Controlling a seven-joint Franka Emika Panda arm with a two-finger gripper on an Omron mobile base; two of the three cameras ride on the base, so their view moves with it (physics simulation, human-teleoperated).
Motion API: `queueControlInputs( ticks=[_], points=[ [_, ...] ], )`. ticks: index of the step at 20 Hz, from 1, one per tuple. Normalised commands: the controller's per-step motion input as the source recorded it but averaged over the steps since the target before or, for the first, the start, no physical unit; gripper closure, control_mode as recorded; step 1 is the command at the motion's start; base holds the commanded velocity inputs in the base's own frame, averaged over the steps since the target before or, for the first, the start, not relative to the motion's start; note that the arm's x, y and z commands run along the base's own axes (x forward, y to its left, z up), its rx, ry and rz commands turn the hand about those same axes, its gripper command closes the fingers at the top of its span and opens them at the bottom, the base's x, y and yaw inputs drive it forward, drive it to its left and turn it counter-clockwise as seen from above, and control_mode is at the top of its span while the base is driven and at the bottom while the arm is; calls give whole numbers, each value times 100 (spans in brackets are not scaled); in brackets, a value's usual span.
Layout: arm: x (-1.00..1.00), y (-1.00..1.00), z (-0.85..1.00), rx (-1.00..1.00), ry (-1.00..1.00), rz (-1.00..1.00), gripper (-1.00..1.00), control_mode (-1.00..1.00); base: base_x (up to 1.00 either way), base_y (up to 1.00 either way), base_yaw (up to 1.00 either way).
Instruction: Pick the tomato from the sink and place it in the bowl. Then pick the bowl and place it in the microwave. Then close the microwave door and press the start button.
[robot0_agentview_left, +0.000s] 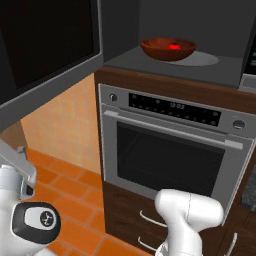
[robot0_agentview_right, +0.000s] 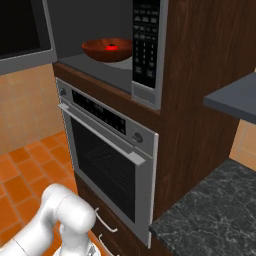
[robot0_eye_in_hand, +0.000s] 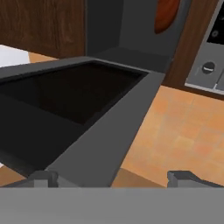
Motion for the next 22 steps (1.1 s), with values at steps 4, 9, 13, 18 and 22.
queueControlInputs(
  ticks=[4,9,13,18,22],
  points=[
    [35,76,-40,21,1,0,-100,-100,0,0,0],
    [63,73,-51,19,4,0,-100,-100,0,0,0],
    [62,81,-55,13,2,0,-100,-100,0,0,0],
    [19,31,4,6,-11,-5,-100,-100,0,0,0],
    [23,-32,12,16,-20,-5,-100,-100,0,0,0]
  ],
)
